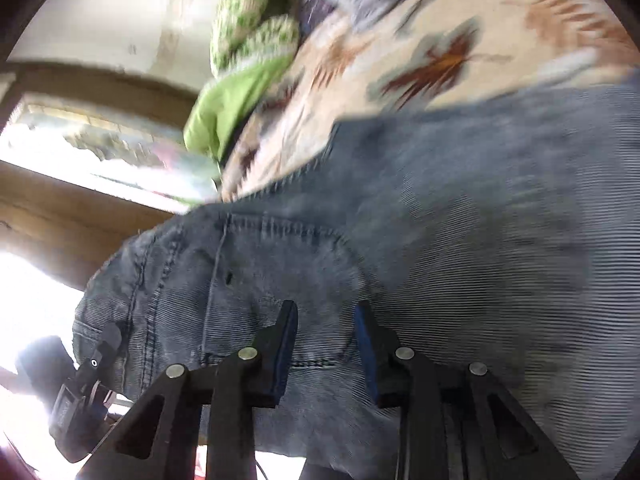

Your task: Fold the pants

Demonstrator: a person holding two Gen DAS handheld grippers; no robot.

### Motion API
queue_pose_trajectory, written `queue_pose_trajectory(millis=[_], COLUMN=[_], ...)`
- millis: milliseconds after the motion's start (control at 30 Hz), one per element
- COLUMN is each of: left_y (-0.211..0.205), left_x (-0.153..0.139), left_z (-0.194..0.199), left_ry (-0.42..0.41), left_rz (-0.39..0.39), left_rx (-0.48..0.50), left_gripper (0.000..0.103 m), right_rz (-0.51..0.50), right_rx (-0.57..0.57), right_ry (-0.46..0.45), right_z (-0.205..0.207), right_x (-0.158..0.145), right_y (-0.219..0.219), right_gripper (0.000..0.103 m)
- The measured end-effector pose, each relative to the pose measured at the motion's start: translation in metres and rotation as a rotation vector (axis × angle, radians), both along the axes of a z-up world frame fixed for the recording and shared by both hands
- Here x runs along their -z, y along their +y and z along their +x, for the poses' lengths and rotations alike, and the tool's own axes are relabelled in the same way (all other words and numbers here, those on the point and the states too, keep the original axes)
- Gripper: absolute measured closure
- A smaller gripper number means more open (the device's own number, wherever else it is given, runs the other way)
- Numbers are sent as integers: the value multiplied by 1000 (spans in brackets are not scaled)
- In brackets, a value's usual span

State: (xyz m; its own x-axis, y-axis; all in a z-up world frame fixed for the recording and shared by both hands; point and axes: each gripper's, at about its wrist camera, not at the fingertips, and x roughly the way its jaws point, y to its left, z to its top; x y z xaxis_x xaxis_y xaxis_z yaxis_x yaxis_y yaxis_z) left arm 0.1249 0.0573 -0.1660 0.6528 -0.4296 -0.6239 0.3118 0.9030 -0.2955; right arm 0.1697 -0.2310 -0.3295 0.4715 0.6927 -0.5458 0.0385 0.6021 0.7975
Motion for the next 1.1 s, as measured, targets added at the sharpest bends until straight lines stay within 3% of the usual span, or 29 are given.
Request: queue_pose_trajectory(millis=[200, 433, 633, 700, 767, 867, 967, 1000, 1067, 1100], left_y=[-68, -167, -262, -289, -302, -289, -275, -269, -256, -245], left_x=[-19, -3, 72, 104, 119, 96, 63, 51, 30, 21], left_z=[-1, 4, 14, 7, -1, -6, -11, -13, -14, -15], left_ry=[-21, 8, 136, 159, 183, 163, 152, 128, 72, 39], left_rz=[16, 44, 106, 176, 238, 165, 93, 83, 93, 97], left_rx=[126, 296, 390, 422, 438, 463, 498, 504, 476, 448], left_gripper=[84, 84, 83, 81, 80, 64, 54, 50, 30, 30], right_rz=[15, -2, -18, -18, -17, -21, -21, -22, -29, -40], right_rx=[169, 350, 461, 480, 495, 502, 498, 493, 472, 461], right_ry=[-79, -83, -75, -71, -63, -56, -53, -51, -54, -62], right_z=[-49, -99, -138, -145, -150, -145, -139, -136, -130, -126], right_x=[-19, -21, -20, -19, -18, -16, -17, -18, -24, -28], right_y=[-97, -176, -233, -247, -253, -253, -249, -245, -236, -232], right_gripper=[71, 71, 71, 71, 71, 71, 68, 68, 68, 68])
